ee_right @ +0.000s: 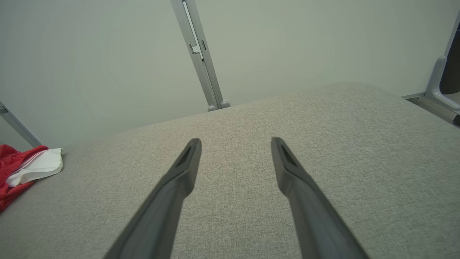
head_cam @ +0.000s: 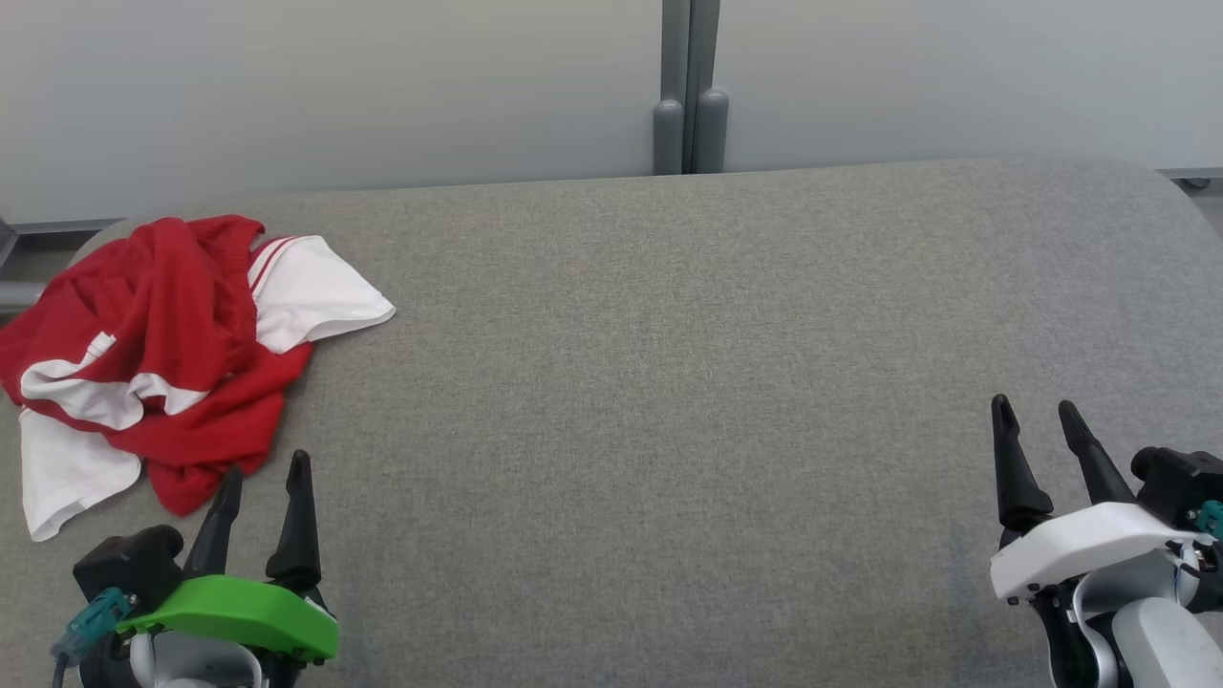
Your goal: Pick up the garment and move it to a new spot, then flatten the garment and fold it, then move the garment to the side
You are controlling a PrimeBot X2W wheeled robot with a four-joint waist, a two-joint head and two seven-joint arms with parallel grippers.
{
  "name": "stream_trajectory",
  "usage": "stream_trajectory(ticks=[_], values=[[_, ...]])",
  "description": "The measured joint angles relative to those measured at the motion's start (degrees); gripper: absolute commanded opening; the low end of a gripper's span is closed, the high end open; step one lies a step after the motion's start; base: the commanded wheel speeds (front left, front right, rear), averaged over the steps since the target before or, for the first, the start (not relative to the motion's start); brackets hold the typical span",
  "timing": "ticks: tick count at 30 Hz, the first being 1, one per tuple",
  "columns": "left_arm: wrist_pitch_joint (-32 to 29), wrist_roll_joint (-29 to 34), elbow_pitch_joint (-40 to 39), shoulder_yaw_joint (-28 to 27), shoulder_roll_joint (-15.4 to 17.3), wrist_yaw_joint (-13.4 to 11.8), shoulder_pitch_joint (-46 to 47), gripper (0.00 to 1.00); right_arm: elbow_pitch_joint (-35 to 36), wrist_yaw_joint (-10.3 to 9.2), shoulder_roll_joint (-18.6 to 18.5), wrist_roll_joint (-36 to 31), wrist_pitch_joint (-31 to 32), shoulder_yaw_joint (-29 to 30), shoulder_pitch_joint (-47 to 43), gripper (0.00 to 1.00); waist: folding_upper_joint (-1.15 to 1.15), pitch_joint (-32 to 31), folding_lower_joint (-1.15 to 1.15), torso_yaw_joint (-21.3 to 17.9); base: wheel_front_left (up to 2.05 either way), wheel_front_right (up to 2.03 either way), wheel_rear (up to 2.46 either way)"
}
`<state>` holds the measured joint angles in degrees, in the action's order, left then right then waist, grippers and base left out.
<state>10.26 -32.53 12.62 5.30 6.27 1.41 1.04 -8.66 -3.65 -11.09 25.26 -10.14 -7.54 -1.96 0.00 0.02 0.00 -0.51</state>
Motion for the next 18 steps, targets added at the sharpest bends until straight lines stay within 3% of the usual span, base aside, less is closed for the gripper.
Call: stream_trajectory(ticks=[18], values=[[3.36, 11.83, 1.62, -0.18, -0.27, 0.70, -0.52, 1.00, 0.18, -0.47, -1.35, -11.18, -3.37, -0.79, -2.28, 1.00, 0.00, -0.12, 0.00, -0.53, 0.00, 0.00, 0.00]])
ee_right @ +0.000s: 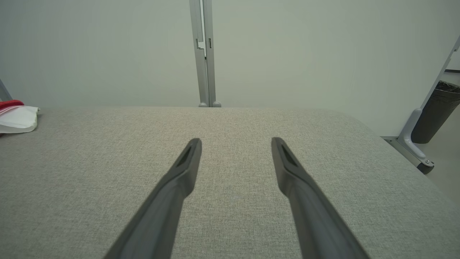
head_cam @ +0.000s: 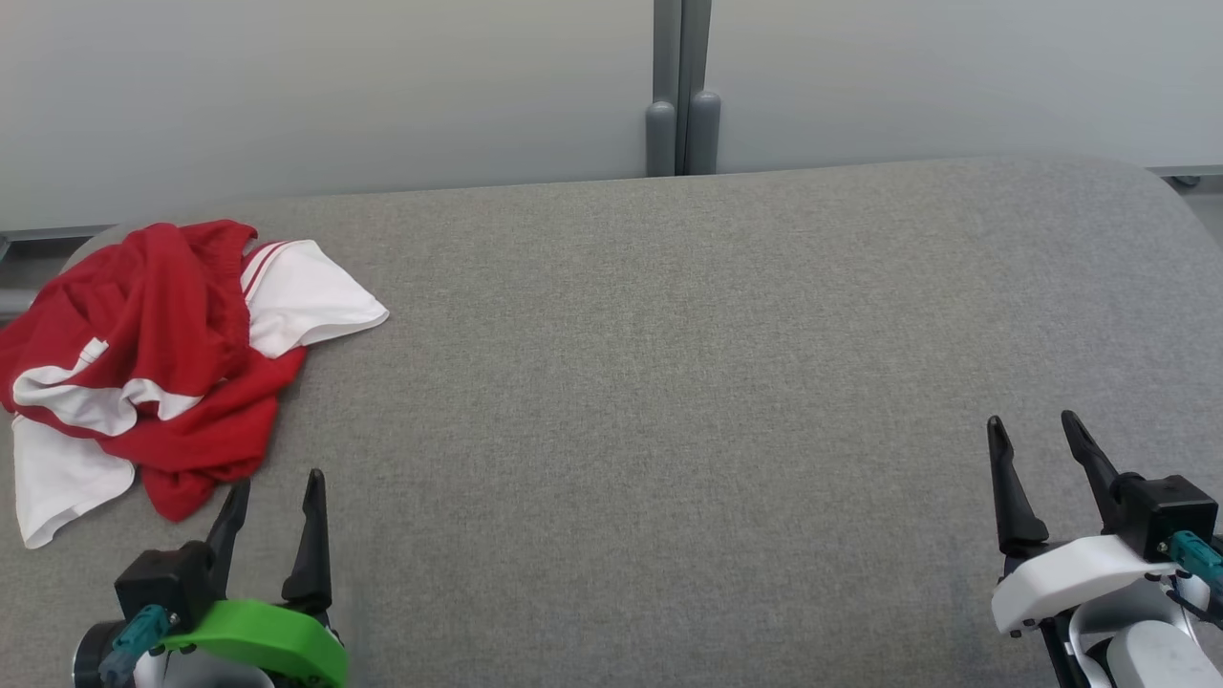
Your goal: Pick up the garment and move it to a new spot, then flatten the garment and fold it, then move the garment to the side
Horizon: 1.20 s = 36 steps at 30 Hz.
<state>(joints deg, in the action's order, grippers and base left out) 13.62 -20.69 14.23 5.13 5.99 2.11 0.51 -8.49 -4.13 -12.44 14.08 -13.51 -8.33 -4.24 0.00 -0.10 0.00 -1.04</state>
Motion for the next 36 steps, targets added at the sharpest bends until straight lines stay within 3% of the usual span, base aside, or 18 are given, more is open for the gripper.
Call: stream_trajectory(ticks=[6, 25, 36], values=[[0.64, 1.82, 1.76, -0.48, -0.37, 0.85, -0.83, 1.00, 0.00, 0.04, -0.09, -3.03, -0.66, -0.20, -0.03, 1.00, 0.00, -0.08, 0.00, -0.25, 0.00, 0.00, 0.00], [0.64, 3.41, 2.63, -2.09, -1.12, 2.42, -0.79, 1.00, -0.68, 1.26, 0.14, -3.56, -0.66, 1.18, -0.05, 1.00, 0.00, -0.24, 0.00, -0.80, 0.00, 0.00, 0.00], [0.64, 3.96, 3.58, -1.66, -1.70, 2.98, -0.20, 1.00, -0.68, 1.79, 0.12, -3.79, -0.66, 2.96, -1.36, 1.00, 0.00, -0.36, 0.00, 2.39, 0.00, 0.00, 0.00]])
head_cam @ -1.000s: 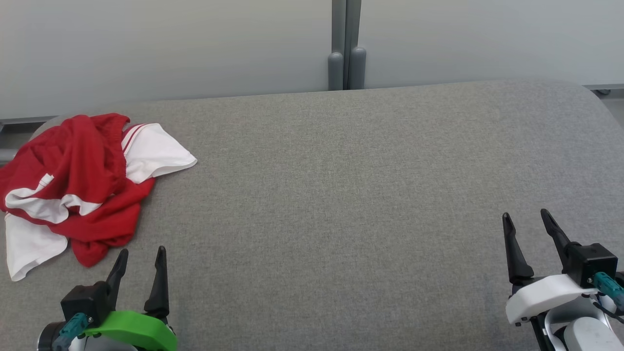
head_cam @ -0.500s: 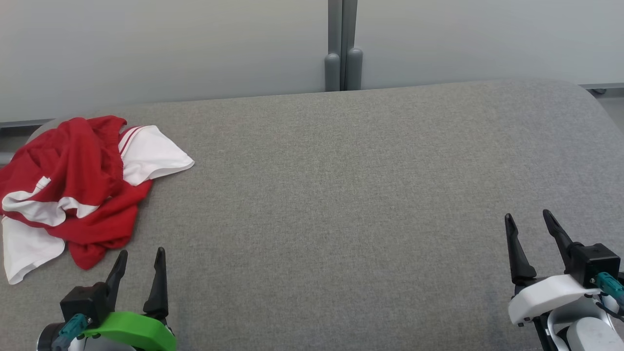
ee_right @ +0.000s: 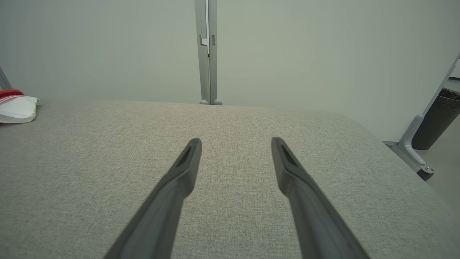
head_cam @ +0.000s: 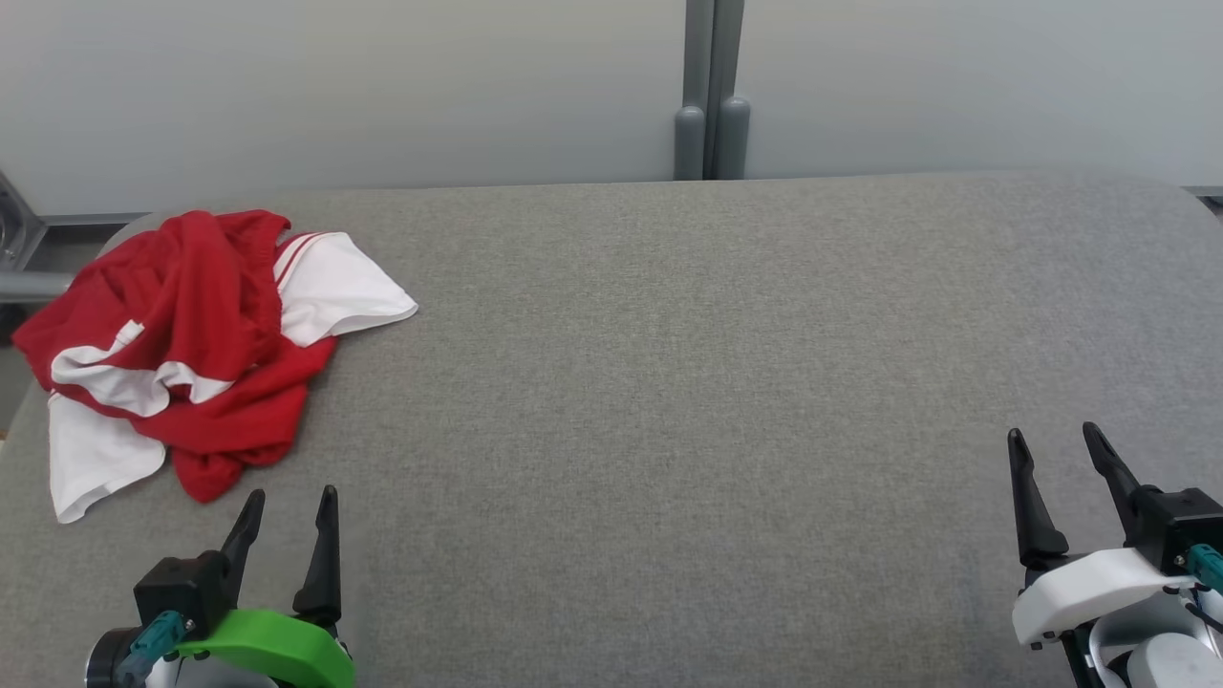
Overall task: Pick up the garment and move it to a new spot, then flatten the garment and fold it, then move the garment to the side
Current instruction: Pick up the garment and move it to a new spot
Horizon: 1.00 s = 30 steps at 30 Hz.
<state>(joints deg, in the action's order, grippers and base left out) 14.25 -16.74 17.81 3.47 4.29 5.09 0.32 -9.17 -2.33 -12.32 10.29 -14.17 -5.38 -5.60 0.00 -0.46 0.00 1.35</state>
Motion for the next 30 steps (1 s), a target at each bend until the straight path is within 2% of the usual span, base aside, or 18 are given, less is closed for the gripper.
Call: stream_trajectory(ticks=[6, 18, 30], values=[[0.00, 0.40, 0.21, -0.80, -0.32, 0.00, 0.00, 1.00, 0.02, 1.07, -0.10, -0.51, 0.00, -0.44, -0.03, 1.00, 0.00, -0.21, 0.00, 3.55, 0.00, 0.00, 0.00], [0.00, 0.82, -0.32, -5.69, -0.36, -0.62, -1.12, 1.00, -1.70, 4.80, 1.29, -1.79, 0.00, -4.47, 1.28, 1.00, 0.00, -0.85, 0.00, 12.53, 0.00, 0.00, 0.00], [0.00, 1.41, -0.53, -5.94, -0.41, -0.33, -1.98, 1.00, -2.48, 4.78, 2.50, -2.24, 0.00, -4.21, 2.03, 1.00, 0.00, -1.57, 0.00, 22.10, 0.00, 0.00, 0.00]])
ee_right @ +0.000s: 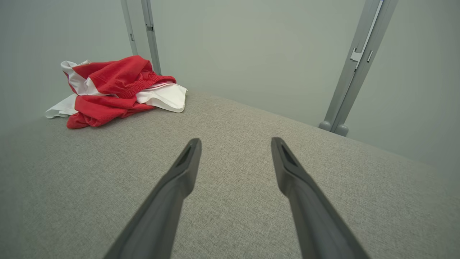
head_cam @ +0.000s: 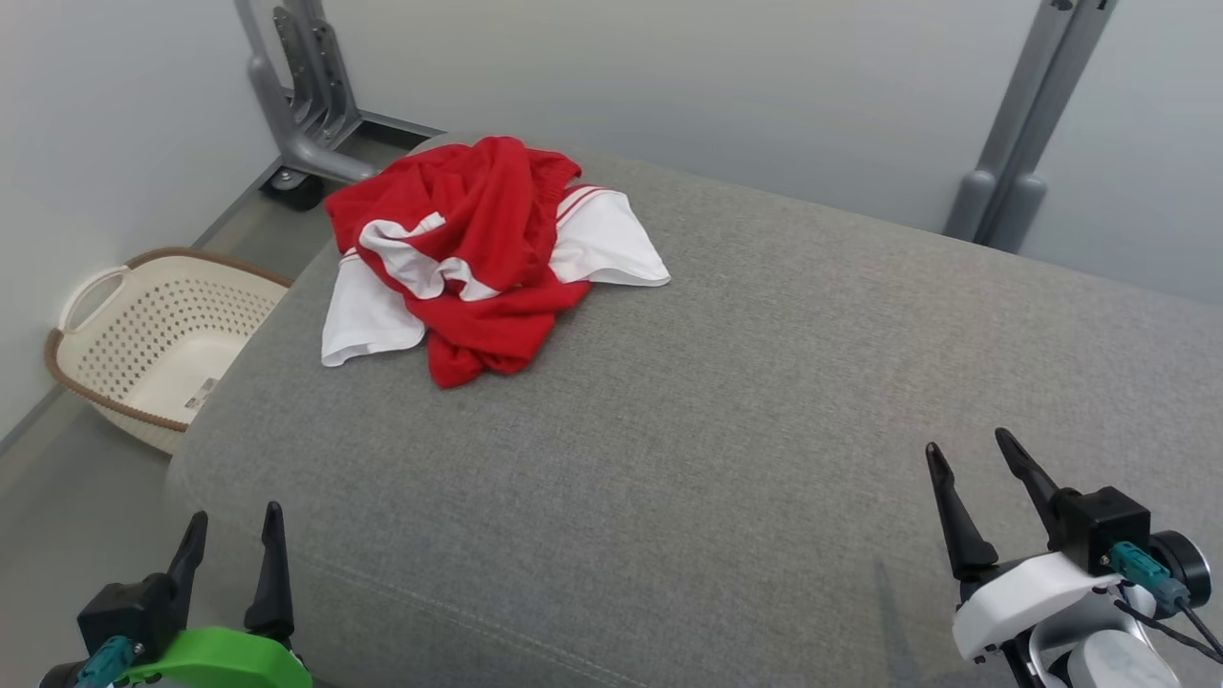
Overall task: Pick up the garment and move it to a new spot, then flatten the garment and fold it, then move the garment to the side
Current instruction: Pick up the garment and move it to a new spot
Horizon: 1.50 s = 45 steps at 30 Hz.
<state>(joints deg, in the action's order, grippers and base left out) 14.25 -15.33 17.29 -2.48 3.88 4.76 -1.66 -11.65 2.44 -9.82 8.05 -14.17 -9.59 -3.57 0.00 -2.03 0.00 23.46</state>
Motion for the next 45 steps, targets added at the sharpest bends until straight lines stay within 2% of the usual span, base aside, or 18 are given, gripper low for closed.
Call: stream_trajectory(ticks=[5, 10, 22, 30, 34, 42, 45], values=[[0.00, 0.00, -0.46, -1.31, 0.04, 0.02, 0.00, 1.00, -0.44, 0.07, 0.83, -0.63, 0.00, -0.49, 0.13, 1.00, 0.00, -0.05, 0.00, 3.01, 0.00, 0.00, 0.00], [0.00, 0.00, -0.78, -1.55, 0.03, 0.29, 0.00, 1.00, -0.96, 0.07, 0.86, -0.64, 0.00, -0.46, 0.15, 1.00, 0.00, -0.14, 0.00, 4.27, 0.00, 0.00, 0.00], [0.00, 0.00, -0.62, -1.72, -0.03, 0.79, 0.00, 1.00, -1.14, 0.07, 1.08, -1.04, 0.00, 0.12, 0.15, 1.00, 0.00, -0.18, 0.00, 4.74, 0.00, 0.00, 0.00], [-0.62, 0.02, 0.38, 1.83, 0.85, 1.79, 4.17, 1.00, 0.99, 0.05, 0.74, -1.85, -0.01, 0.32, 0.34, 1.00, 0.00, 2.23, 0.00, 4.98, 0.00, 0.00, 0.00], [-5.90, -0.80, 0.24, 2.71, 2.58, 1.87, 11.53, 1.00, 2.40, 0.57, -0.03, -2.66, -0.01, -0.34, 1.98, 1.00, 0.00, 4.71, 0.00, 4.70, 0.00, 0.00, 0.00], [-23.24, -5.72, 2.11, 3.71, 8.05, 2.37, 25.55, 1.00, 4.89, 1.76, -0.78, -4.07, -0.31, -2.63, 5.73, 1.00, 0.00, 10.29, 0.00, 2.67, 0.00, 0.00, 0.00], [-30.77, -12.88, 3.83, 1.51, 7.33, 2.37, 29.60, 1.00, 5.49, 2.25, -0.54, -4.08, -0.42, -3.23, 6.87, 1.00, 0.00, 12.33, 0.00, 1.24, 0.00, 0.00, 0.00]])
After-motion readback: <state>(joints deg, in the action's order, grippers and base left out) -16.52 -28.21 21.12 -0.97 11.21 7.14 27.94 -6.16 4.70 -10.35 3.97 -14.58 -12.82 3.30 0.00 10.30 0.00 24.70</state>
